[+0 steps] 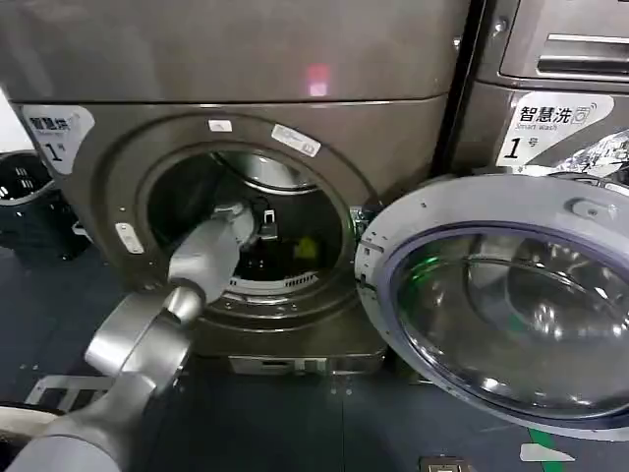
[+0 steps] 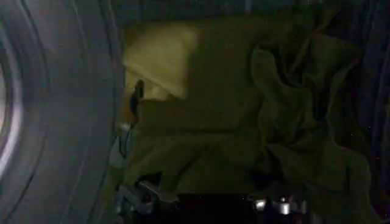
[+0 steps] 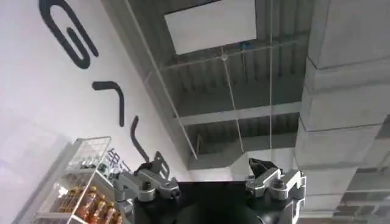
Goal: Grasp the clothes from the dryer.
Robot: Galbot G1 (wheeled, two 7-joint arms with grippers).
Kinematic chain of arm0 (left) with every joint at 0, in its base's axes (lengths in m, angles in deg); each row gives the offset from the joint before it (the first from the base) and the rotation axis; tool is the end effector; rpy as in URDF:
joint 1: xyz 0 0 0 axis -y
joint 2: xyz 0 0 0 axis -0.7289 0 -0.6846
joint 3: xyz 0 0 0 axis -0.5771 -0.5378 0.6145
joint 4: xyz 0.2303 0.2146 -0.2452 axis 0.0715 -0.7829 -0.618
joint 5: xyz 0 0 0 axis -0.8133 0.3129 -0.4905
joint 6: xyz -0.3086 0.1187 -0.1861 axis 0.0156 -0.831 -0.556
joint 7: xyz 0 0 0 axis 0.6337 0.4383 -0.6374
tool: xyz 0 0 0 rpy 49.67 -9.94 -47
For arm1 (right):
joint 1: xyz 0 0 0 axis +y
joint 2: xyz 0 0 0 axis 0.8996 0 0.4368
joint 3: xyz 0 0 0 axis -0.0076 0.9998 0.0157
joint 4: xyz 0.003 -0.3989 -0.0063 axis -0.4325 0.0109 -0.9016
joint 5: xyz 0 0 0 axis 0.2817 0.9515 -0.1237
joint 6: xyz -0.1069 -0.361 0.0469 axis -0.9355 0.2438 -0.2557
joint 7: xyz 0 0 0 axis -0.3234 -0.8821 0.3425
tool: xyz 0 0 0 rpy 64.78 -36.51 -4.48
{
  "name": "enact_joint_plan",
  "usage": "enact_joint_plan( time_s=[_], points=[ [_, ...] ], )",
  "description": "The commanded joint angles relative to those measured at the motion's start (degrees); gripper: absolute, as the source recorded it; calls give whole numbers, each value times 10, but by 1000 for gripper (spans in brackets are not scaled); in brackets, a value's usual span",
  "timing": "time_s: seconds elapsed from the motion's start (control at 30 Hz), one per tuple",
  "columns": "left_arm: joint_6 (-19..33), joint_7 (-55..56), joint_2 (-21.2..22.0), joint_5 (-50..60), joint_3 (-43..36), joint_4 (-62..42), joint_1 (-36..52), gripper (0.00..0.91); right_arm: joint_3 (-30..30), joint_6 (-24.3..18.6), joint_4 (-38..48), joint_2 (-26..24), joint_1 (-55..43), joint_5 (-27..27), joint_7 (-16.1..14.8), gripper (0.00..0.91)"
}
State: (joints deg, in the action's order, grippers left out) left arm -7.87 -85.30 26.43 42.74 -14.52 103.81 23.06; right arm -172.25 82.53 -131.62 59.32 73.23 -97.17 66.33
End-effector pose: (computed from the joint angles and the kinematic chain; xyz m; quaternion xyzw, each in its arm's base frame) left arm 0.7332 0.0283 -0.2426 -0.3913 -0.6213 -0.5545 0.3917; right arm -0.1720 -0.3853 0.0842 0.5330 0.7231 -0.3079 0.3135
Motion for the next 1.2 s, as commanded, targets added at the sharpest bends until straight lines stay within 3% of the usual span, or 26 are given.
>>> enact_joint_plan(
  time_s=[0.03,0.3,0.47,0.63,0.8,1.0,1.2],
  points=[
    [4,7,2,1,0,-6,-2,0,0,-1,0,1,0,0,0,907],
    [-13,24,-3,-51,57,28,-12,0,-2,-3,1,6,1,-1,0,907],
    [-65,105,-23,-239,111,114,-68,0,2,-5,-1,7,-3,-1,0,907],
    [-54,270,-53,-417,150,253,-160,0,7,-6,-6,6,-7,-1,-1,907],
    [-3,385,-65,-627,202,436,-280,0,12,-4,-9,1,-9,-1,-2,907],
    [77,554,-35,-701,260,543,-341,0,14,-5,-9,3,-10,1,-2,907],
    [108,614,-18,-719,280,647,-413,0,27,-2,-18,9,-13,20,-12,907]
  ],
)
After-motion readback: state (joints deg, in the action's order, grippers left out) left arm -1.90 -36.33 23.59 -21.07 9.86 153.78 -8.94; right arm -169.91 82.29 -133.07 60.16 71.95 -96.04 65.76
